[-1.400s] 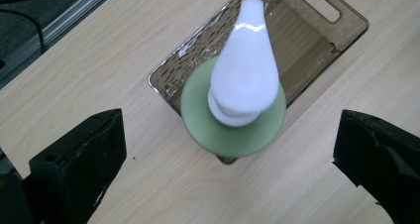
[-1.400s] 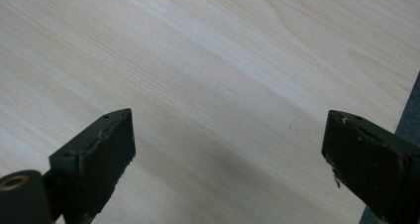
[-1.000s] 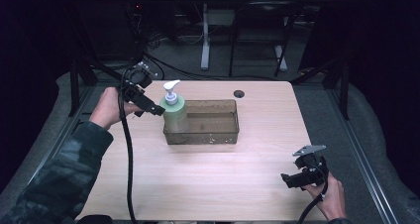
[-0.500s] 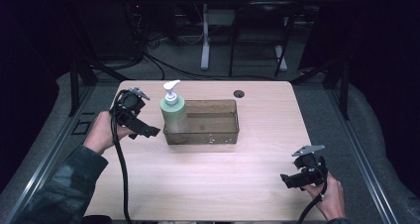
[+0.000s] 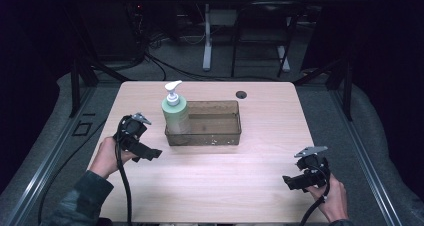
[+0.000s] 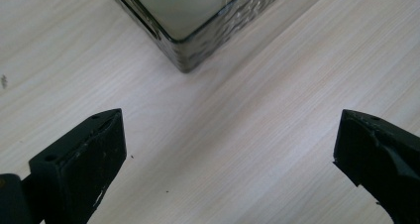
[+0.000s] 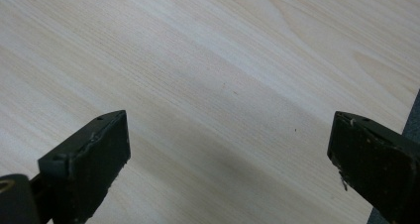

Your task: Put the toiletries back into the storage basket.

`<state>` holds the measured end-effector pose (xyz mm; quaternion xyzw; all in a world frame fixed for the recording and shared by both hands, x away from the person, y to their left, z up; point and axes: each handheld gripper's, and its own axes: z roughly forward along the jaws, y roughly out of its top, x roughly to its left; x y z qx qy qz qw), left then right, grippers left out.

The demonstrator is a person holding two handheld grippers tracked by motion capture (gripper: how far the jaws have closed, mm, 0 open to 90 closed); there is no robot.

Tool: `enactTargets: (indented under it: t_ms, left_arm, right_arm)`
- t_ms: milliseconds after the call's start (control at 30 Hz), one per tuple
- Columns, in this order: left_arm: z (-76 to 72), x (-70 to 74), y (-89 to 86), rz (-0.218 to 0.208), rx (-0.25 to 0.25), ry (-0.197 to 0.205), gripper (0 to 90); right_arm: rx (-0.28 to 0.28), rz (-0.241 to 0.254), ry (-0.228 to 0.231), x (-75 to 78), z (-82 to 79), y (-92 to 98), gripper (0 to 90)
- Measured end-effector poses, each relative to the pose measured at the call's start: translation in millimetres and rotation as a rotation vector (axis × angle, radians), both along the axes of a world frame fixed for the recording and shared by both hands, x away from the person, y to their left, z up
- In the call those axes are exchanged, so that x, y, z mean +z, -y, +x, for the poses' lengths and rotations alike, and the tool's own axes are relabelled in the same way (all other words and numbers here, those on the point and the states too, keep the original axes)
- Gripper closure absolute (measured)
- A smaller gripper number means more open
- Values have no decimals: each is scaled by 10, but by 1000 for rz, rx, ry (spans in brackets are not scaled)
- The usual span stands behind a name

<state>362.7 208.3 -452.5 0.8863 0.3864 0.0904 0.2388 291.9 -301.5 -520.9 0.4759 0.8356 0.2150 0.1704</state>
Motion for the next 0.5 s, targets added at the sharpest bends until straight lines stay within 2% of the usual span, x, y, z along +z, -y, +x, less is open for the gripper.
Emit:
enactTargets:
  t_ms: [33, 67, 100, 133, 167, 267, 367, 433, 467, 500]
  left_arm:
    - [-9, -48, -7, -3, 4, -1, 0]
    - [-22, -154, -21, -28, 19, -2, 0]
    - [-22, -154, -21, -28, 19, -2, 0]
    - [-18, -258, -40, -49, 30, -9, 0]
    - [-12, -303, -50, -56, 35, -19, 0]
    - [-5, -357, -71, -53, 39, -17, 0]
    - [23, -426, -131, -74, 52, -28, 0]
    - [48, -482, -166, -69, 59, -28, 0]
    - [80, -549, -200, -66, 66, -41, 0]
    - [80, -549, -200, -66, 66, -41, 0]
  right_arm:
    - [-1, 0, -2, 0, 1, 0, 24]
    - [-3, 0, -1, -5, 4, 1, 24]
    - [-5, 3, -5, -5, 4, 1, 24]
    - [-5, 1, -5, -7, 6, 5, 24]
    - [-5, -1, -5, -10, 9, 6, 24]
    - [-3, 5, -4, -12, 15, 15, 23]
    - [-5, 3, -8, -34, 26, 23, 16]
    - [-3, -3, -11, -43, 29, 26, 15]
    - [-4, -2, -14, -61, 30, 31, 8]
    - [-4, -2, -14, -61, 30, 31, 8]
